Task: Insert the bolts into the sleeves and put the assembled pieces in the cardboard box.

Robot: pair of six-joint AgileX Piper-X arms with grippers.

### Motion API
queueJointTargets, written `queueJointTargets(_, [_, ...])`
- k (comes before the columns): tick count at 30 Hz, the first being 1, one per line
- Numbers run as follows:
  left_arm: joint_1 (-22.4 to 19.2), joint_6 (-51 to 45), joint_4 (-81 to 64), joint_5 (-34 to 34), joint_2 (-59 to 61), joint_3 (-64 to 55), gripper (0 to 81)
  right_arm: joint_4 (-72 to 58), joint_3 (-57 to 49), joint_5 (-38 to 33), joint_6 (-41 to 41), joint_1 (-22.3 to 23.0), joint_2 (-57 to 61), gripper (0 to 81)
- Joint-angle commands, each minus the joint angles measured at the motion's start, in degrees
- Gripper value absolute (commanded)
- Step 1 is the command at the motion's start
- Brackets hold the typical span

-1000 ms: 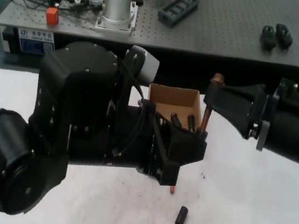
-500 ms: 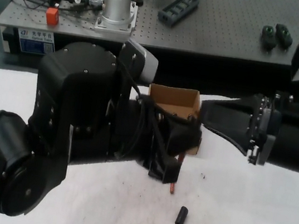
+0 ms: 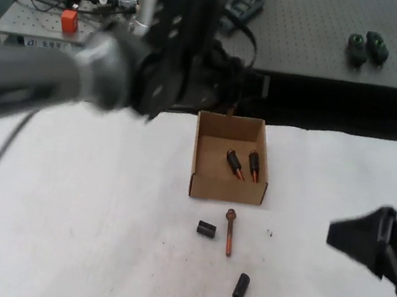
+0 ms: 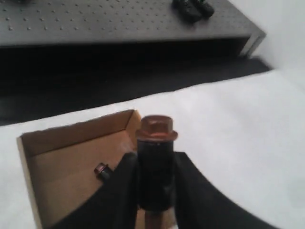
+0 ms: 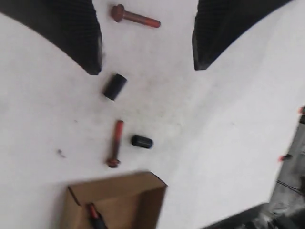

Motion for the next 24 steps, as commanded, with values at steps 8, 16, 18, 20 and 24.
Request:
queueJointTargets(8, [-0.08, 6.14, 20.28, -2.30, 19.67, -25.37, 0.6, 6.75, -0.01, 4.85, -1.67, 0.02, -0.42, 41.7])
queueJointTargets(16, [0.13, 6.63, 23.28, -1.38, 23.31, -27.50, 7.8, 7.76, -0.01, 5.27, -2.47, 0.02, -0.42, 41.7])
queueJointTargets(18, [0.13, 6.63, 23.44, -1.38, 23.45, -27.50, 16.9, 7.49, -0.01, 5.29, -2.47, 0.02, 0.07, 41.7])
queueJointTargets(20, [0.13, 6.63, 23.44, -1.38, 23.45, -27.50, 25.9, 7.52, -0.01, 4.68, -4.06, 0.23, 1.06, 41.7])
queueJointTargets(24, [0.13, 7.35, 24.67, -1.38, 22.39, -27.50, 33.2, 7.12, -0.01, 6.24, -4.59, 3.31, 5.31, 41.7])
